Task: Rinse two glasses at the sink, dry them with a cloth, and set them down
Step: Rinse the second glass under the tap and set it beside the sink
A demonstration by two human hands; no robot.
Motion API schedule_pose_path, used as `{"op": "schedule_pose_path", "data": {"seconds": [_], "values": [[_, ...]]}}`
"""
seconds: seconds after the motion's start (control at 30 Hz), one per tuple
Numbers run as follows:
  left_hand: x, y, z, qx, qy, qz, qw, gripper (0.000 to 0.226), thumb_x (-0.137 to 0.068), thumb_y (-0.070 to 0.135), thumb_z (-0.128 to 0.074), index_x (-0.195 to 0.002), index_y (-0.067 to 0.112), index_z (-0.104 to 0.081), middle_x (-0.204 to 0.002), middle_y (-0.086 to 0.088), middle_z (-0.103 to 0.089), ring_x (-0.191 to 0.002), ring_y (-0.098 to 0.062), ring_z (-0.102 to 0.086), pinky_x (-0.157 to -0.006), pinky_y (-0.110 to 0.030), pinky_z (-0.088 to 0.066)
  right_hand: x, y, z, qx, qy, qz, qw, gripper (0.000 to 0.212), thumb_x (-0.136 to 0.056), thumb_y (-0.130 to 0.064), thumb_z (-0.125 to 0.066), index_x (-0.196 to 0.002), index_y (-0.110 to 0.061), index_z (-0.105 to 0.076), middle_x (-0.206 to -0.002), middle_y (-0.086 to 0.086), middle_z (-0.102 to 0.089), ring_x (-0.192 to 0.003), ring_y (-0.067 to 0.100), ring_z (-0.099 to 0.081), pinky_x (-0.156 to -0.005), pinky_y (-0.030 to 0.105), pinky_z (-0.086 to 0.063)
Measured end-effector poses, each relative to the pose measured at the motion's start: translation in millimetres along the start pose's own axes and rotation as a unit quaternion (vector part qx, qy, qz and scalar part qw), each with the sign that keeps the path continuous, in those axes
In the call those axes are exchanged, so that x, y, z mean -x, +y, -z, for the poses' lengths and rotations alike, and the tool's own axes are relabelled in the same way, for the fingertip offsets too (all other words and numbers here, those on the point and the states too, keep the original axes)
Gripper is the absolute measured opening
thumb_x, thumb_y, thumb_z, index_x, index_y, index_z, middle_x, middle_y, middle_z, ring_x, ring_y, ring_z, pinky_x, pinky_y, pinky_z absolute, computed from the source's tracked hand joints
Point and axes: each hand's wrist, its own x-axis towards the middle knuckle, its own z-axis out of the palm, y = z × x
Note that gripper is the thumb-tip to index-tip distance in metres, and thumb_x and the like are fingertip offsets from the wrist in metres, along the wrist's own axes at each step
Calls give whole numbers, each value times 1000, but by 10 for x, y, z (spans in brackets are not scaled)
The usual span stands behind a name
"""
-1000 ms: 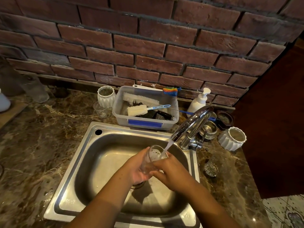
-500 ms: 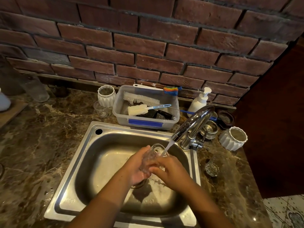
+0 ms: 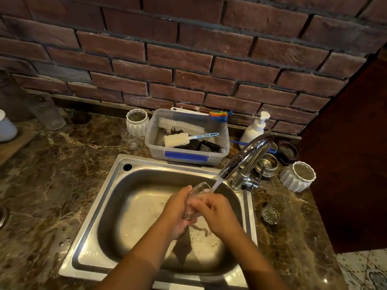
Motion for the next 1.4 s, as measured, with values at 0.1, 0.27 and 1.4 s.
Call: {"op": "schedule_pose_path", "data": {"seconds": [0.1, 0.27, 1.4], "values": [[-5, 40, 116, 41, -82, 140, 986, 41, -97, 46, -60, -116, 11, -71, -92, -9, -70, -72, -18, -58, -61, -28, -43, -16, 46, 232, 89, -135, 43, 986, 15, -95, -22, -65, -99, -16, -79, -92, 1, -78, -84, 13, -71, -78, 35, -58], [-7, -217, -140, 73, 52, -22, 996, 36, -103, 41, -51, -104, 12, -72, -86, -12, -76, -77, -24, -68, -65, -35, -53, -11, -8, 59, 86, -10, -47, 995, 21, -95, -29, -65, -75, -25, -72, -66, -7, -68, -63, 1, -64, -60, 21, -49], [22, -209, -348, 202, -97, 74, 972, 71, -91, 73, -47, -111, 13, -80, -116, -21, -75, -99, -34, -76, -73, -43, -63, -279, 156, 99, -171, 170, -123, 963, 25, -96, -33, -66, -72, -25, -69, -63, -3, -70, -61, 9, -67, -54, 21, -51]]}}
